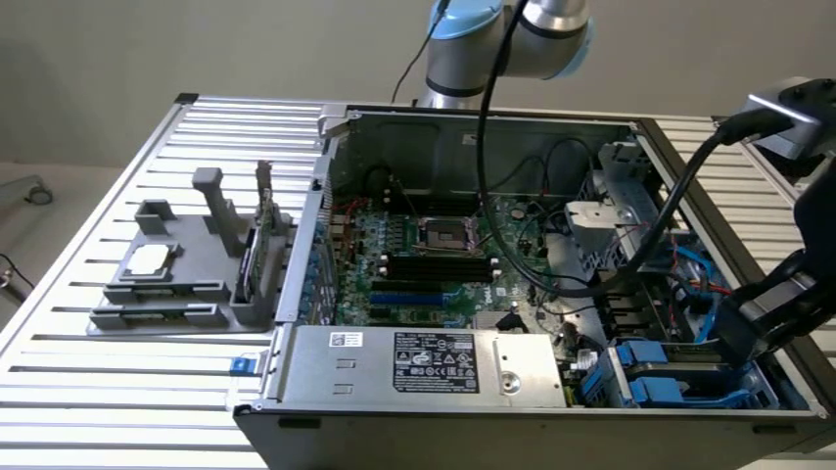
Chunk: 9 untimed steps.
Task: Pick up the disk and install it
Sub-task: 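Insert the first disk wire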
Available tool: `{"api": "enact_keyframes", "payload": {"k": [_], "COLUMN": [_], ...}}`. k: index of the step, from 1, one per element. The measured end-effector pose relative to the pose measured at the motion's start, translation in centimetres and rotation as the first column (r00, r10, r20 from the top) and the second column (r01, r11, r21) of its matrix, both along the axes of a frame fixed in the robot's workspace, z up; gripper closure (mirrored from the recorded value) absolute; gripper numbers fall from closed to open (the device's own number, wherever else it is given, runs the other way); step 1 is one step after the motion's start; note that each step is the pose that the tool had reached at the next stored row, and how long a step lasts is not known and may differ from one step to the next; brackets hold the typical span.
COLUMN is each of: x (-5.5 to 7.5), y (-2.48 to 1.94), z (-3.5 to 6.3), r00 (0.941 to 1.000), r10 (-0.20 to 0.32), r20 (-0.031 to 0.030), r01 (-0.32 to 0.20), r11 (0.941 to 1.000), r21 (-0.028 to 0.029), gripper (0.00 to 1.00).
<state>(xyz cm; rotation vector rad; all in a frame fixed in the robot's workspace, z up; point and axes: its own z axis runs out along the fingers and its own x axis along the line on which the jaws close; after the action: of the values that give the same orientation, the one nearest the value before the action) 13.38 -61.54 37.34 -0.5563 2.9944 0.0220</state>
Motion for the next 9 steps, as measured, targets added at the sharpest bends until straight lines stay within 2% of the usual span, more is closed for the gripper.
{"api": "enact_keyframes", "payload": {"k": [4, 9], "x": [0.00, 0.00], "y": [0.00, 0.00], "z": [-0.03, -0.05], "r00": [0.9975, 0.9872], "r10": [-0.071, -0.160], "r20": [-0.0003, -0.0006], "r01": [0.071, 0.160], "r11": [0.9975, 0.9872], "r21": [0.0001, -0.0001], "gripper": [0.63, 0.63]}}
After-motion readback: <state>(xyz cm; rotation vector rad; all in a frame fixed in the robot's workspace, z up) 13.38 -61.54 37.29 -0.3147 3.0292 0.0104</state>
